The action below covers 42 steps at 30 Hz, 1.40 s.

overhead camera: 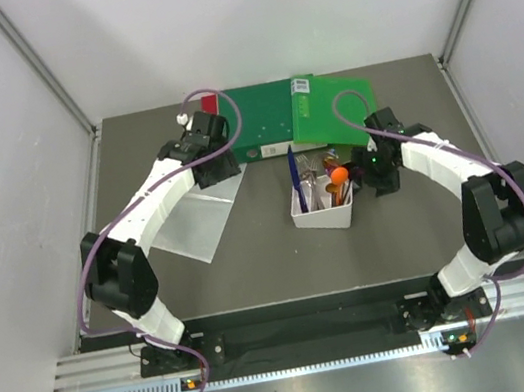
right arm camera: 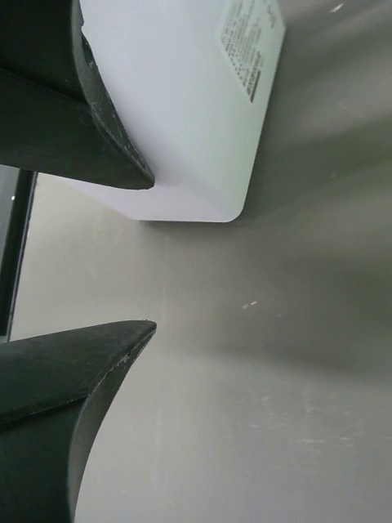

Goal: Sort the eating utensils into containers
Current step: Reset both arms

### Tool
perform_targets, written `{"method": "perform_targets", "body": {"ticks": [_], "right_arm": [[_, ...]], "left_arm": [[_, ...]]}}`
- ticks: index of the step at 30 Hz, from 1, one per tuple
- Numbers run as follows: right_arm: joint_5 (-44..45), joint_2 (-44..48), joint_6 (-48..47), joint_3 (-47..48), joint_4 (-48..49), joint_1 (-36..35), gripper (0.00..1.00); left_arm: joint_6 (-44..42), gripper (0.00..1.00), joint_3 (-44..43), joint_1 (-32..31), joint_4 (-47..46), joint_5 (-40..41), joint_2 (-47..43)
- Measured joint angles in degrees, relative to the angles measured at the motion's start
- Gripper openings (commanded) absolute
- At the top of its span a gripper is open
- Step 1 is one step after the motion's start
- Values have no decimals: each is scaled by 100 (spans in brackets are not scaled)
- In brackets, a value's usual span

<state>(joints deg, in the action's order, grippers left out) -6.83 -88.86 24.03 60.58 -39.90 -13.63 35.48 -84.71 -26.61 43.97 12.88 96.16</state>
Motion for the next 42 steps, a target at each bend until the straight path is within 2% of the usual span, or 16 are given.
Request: {"method": "perform_targets", "body": {"ticks": [18, 42], "right_arm": [[-4, -1497, 68, 1266, 96, -374, 66], [144, -1867, -304, 1672, -922, -483, 68]], "left_arm": [[-120, 60, 96, 334, 4, -2, -98], [-142, 60, 131, 481, -2, -190, -118]]}}
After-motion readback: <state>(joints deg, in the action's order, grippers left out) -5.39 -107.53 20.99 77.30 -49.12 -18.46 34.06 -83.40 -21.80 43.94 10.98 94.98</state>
